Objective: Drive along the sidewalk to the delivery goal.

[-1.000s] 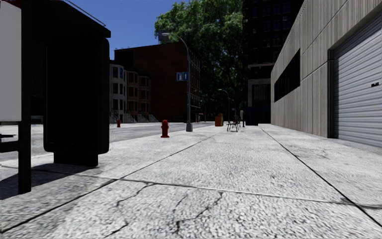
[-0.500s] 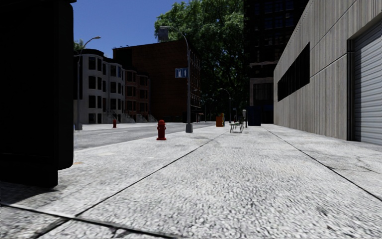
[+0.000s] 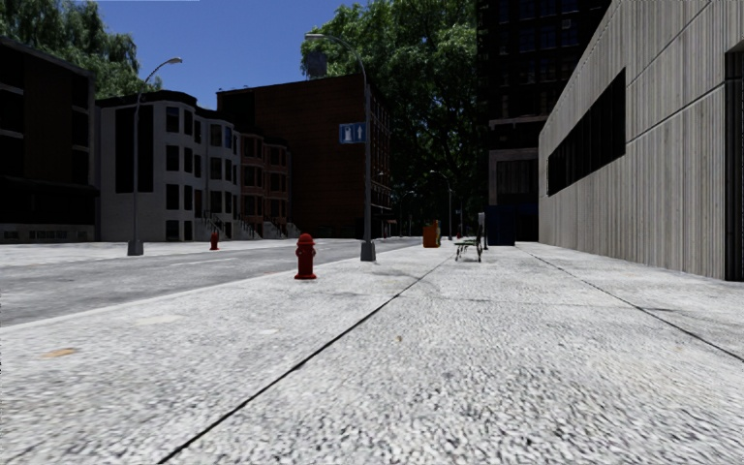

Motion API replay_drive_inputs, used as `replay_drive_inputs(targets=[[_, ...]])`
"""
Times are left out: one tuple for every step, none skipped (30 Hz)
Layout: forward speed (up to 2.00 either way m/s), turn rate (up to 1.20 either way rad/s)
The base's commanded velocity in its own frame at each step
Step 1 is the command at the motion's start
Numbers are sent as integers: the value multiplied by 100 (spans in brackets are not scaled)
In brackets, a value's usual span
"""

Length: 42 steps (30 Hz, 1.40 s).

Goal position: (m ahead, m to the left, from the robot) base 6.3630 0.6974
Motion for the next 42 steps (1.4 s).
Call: replay_drive_inputs(targets=[[200, 0], [200, 0], [200, 0], [200, 0], [200, 0], [200, 0], [200, 0], [200, 0], [200, 0], [200, 0], [200, 0], [200, 0], [200, 0], [200, 0], [200, 0], [200, 0], [200, 0], [200, 0], [200, 0], [200, 0], [200, 0], [200, 0], [200, 0], [200, 0], [200, 0], [200, 0], [200, 0], [200, 0], [200, 0], [200, 0], [200, 0], [200, 0], [200, 0], [200, 0], [200, 0], [200, 0], [200, 0], [200, 0], [200, 0], [200, 0], [200, 0], [200, 0]])
